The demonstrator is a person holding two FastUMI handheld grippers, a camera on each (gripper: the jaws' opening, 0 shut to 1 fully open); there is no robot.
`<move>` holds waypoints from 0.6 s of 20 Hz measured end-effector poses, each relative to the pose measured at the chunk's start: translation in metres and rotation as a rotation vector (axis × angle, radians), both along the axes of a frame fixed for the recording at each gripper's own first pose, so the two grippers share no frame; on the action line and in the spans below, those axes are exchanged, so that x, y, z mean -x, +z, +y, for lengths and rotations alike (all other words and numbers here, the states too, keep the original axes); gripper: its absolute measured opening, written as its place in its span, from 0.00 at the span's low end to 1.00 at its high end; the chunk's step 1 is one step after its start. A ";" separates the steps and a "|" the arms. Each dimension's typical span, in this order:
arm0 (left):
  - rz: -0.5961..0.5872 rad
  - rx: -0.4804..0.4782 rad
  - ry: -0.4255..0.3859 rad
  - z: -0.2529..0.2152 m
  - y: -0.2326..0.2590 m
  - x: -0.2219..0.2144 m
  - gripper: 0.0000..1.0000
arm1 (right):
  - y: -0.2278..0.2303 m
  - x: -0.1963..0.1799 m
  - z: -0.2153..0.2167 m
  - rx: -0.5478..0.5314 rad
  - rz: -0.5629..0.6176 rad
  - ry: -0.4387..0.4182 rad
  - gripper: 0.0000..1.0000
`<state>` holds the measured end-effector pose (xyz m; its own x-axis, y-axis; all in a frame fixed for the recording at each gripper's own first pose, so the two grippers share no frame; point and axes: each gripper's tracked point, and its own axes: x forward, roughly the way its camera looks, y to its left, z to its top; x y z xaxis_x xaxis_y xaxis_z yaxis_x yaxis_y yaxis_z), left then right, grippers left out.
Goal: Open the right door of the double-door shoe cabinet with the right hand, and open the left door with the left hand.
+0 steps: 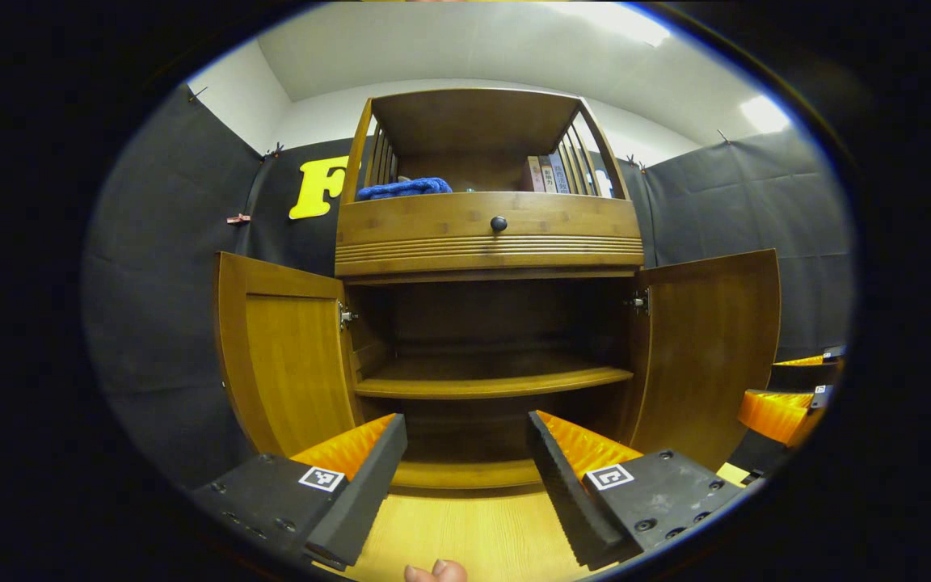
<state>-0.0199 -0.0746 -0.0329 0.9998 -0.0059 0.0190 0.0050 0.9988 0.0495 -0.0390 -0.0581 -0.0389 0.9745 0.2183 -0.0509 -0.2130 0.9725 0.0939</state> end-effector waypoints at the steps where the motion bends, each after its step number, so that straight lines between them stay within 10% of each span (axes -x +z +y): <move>1: -0.001 0.000 0.002 0.001 0.000 0.000 0.93 | 0.000 -0.001 0.000 0.000 0.001 0.002 0.99; 12: -0.012 0.000 0.016 0.003 0.004 -0.004 0.93 | -0.001 -0.007 0.000 0.000 0.000 0.006 0.99</move>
